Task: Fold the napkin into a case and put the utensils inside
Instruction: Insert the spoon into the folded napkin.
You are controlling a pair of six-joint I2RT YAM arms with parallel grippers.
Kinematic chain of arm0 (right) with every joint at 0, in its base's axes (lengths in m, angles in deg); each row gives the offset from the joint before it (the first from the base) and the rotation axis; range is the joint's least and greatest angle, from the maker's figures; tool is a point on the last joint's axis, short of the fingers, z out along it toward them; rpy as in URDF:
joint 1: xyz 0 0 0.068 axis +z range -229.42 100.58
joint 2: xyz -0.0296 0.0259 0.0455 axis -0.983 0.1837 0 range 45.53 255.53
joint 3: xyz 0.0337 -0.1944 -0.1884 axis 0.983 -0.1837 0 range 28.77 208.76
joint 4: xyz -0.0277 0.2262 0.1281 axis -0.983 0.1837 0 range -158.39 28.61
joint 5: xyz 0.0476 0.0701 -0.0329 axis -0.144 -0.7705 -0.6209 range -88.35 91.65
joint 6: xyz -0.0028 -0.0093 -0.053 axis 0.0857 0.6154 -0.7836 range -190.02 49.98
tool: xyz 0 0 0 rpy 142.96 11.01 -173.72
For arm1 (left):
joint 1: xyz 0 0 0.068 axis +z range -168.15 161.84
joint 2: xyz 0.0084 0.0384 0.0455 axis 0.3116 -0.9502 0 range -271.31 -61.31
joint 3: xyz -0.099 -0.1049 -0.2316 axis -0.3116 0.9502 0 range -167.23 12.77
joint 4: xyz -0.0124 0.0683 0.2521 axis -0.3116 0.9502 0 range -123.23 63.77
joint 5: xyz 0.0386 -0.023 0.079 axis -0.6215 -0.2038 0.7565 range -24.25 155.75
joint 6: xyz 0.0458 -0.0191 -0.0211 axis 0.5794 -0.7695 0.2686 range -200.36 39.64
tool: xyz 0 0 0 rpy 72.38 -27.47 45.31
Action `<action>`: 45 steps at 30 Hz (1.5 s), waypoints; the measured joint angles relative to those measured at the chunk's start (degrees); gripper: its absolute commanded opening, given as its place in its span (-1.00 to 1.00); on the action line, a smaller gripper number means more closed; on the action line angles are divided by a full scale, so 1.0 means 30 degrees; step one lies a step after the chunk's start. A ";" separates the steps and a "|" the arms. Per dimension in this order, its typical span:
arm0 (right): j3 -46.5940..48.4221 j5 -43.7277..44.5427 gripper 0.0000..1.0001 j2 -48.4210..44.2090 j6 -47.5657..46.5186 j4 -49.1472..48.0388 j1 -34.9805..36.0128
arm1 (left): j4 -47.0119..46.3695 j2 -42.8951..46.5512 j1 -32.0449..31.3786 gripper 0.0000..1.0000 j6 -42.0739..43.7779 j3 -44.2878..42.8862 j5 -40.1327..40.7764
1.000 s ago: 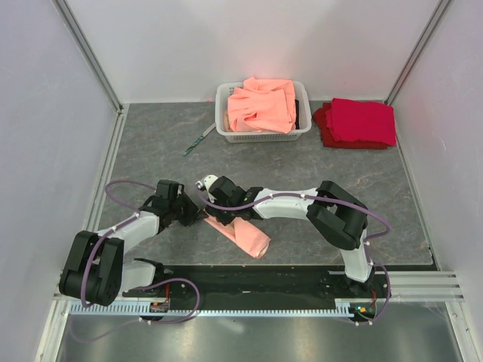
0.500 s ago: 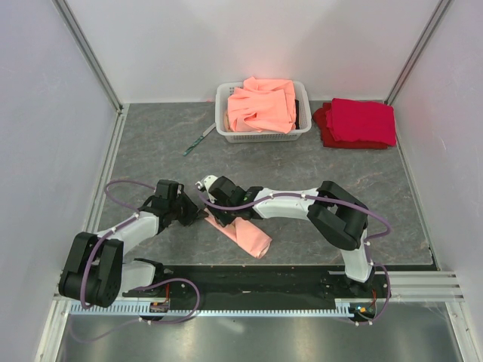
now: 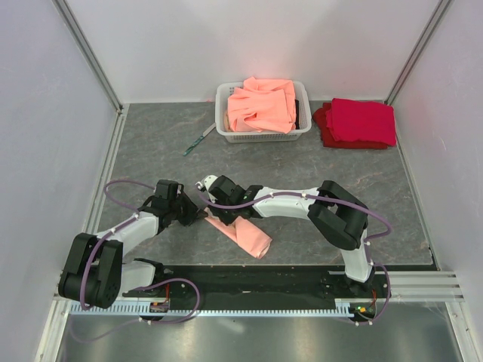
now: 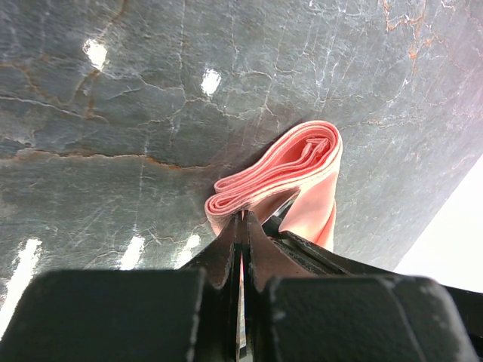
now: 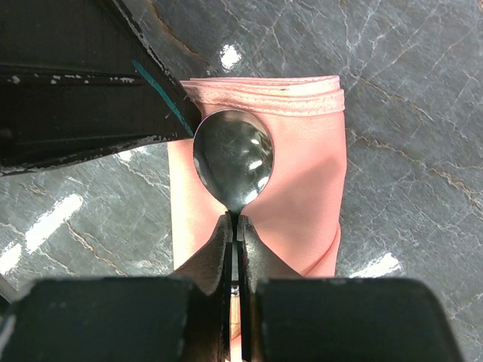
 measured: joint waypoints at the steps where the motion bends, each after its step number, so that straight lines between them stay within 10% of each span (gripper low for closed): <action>1: 0.0007 0.0029 -1.00 0.0000 -0.0015 0.0015 0.0000 | 0.0000 -0.0007 0.0000 -0.96 0.0000 0.0000 0.0000; 35: -0.2586 0.0058 -0.98 -0.2113 0.1304 0.0270 0.0124 | 0.0000 -0.0226 0.0000 -0.96 0.0000 0.0000 0.0000; 45: -0.2535 0.0029 0.09 -0.2492 0.1690 0.0619 0.0211 | 0.0000 -0.0022 0.0000 -0.96 0.0015 0.0000 -0.0007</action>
